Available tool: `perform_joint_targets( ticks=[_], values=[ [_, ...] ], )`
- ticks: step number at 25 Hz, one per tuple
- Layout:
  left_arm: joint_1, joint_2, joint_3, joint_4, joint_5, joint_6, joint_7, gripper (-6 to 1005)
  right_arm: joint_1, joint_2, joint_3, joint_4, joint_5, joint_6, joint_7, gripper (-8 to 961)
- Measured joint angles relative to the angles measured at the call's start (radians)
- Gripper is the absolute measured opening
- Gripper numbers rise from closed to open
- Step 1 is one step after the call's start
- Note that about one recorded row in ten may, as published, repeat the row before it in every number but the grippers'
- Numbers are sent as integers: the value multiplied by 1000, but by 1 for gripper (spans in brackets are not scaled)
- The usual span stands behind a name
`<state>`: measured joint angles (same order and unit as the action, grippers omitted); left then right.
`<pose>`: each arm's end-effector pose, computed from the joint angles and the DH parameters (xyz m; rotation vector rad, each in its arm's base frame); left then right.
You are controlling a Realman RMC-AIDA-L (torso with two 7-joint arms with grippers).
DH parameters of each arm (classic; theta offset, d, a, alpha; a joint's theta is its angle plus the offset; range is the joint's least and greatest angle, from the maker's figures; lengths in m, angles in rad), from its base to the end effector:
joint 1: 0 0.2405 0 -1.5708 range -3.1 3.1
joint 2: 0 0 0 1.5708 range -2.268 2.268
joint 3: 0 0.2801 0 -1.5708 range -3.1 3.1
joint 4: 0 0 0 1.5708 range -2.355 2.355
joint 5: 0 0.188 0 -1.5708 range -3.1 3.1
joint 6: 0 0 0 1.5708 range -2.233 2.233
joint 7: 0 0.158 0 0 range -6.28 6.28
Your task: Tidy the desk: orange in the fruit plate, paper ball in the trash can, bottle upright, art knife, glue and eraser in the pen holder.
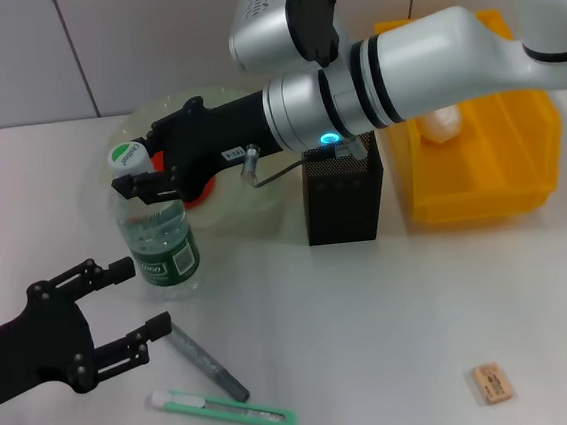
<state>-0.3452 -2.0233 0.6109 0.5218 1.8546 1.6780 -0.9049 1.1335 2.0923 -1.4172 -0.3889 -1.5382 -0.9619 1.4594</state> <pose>-0.3105 0.2717 0.0005 -2.5514 -0.2979 -0.8089 0.0574 0.4251 -0.1230 -2.8981 0.1351 0.4693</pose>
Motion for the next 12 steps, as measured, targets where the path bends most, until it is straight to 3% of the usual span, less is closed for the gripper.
perform_joint_targets(
  ticks=[12],
  values=[
    [-1, 0, 0, -1, -3, 0, 0, 769, 4, 0, -47, 4, 1, 24, 31, 445]
  ],
)
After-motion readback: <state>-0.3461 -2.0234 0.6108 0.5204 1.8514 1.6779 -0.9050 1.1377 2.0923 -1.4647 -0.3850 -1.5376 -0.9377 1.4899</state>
